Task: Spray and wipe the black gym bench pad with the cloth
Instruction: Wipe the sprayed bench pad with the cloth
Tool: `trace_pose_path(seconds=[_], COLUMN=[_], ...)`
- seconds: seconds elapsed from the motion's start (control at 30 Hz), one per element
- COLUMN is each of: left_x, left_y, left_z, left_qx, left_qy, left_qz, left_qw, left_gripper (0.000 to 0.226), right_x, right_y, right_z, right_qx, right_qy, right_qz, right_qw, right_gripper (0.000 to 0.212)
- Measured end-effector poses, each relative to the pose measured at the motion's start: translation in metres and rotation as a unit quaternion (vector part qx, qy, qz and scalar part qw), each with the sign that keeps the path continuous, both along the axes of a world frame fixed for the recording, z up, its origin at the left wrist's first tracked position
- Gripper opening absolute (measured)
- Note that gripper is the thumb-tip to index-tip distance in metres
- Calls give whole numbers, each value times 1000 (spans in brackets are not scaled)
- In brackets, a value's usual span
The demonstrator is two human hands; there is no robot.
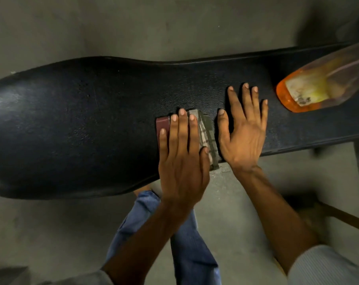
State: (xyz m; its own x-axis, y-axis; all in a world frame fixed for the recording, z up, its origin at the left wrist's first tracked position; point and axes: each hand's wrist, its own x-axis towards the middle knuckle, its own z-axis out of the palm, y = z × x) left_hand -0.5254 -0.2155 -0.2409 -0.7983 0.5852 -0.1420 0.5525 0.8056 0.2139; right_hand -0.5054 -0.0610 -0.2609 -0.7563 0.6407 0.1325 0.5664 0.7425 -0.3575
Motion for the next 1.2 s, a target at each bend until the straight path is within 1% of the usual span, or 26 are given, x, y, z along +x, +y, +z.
trace_pose_path(seconds=[0.13, 0.23, 0.3, 0.33, 0.37, 0.4, 0.43, 0.47, 0.53, 0.6, 0.63, 0.73, 0.83, 0.9, 0.97, 1.07, 1.13, 1.2], left_x=[-39, -51, -53, -55, -59, -63, -68, -74, -84, -88, -88, -87, -88, -90, -94, -102, -105, -105], left_y=[22, 38, 34, 27, 18, 6, -7, -20, -44, -60, -64, -63, -63, -65, -70, -82, -89, -91], left_z=[0, 0, 3, 5, 8, 9, 9, 8, 3, -3, -5, -8, -7, -4, 0, 0, -3, -5], left_qx=[21, 59, 126, 169, 206, 223, 214, 183, 88, 6, -14, -23, -23, 4, 33, 15, -4, -1], left_qy=[8, -2, -42, -67, -81, -76, -57, -33, 1, 18, 23, 34, 31, 23, 27, 44, 38, 34], left_qz=[4, -34, -68, -70, -58, -34, -2, 28, 69, 60, 49, 43, 51, 53, 59, 76, 71, 61], left_qw=[1000, 998, 989, 981, 973, 971, 975, 982, 994, 998, 998, 998, 998, 998, 997, 996, 997, 998], left_gripper=[72, 69, 65, 62, 60, 59, 59, 61, 67, 72, 74, 75, 76, 76, 76, 77, 78, 78], right_x=[0, 2, 6, 8, 9, 9, 6, 2, -13, -29, -37, -54, -51, -47, -52, -83, -106, -117], right_y=[1, 0, -6, -10, -16, -23, -30, -38, -52, -64, -68, -75, -72, -65, -58, -62, -75, -89], right_z=[1, 9, 19, 23, 27, 30, 31, 31, 28, 23, 20, 18, 19, 20, 22, 25, 27, 29], right_qx=[-31, -83, -100, -96, -87, -78, -70, -65, -56, -33, -14, 26, 22, 21, 17, 7, 6, 13], right_qy=[4, 53, 92, 101, 104, 97, 83, 66, 32, -2, -19, -64, -79, -84, -89, -93, -95, -96], right_qz=[0, -3, 4, 15, 29, 46, 63, 77, 84, 67, 55, 39, 59, 61, 44, 14, 32, 69], right_qw=[1000, 995, 991, 990, 990, 991, 992, 993, 994, 997, 998, 997, 995, 994, 995, 996, 995, 993], right_gripper=[54, 50, 47, 47, 47, 48, 50, 52, 56, 57, 58, 60, 60, 59, 59, 60, 60, 60])
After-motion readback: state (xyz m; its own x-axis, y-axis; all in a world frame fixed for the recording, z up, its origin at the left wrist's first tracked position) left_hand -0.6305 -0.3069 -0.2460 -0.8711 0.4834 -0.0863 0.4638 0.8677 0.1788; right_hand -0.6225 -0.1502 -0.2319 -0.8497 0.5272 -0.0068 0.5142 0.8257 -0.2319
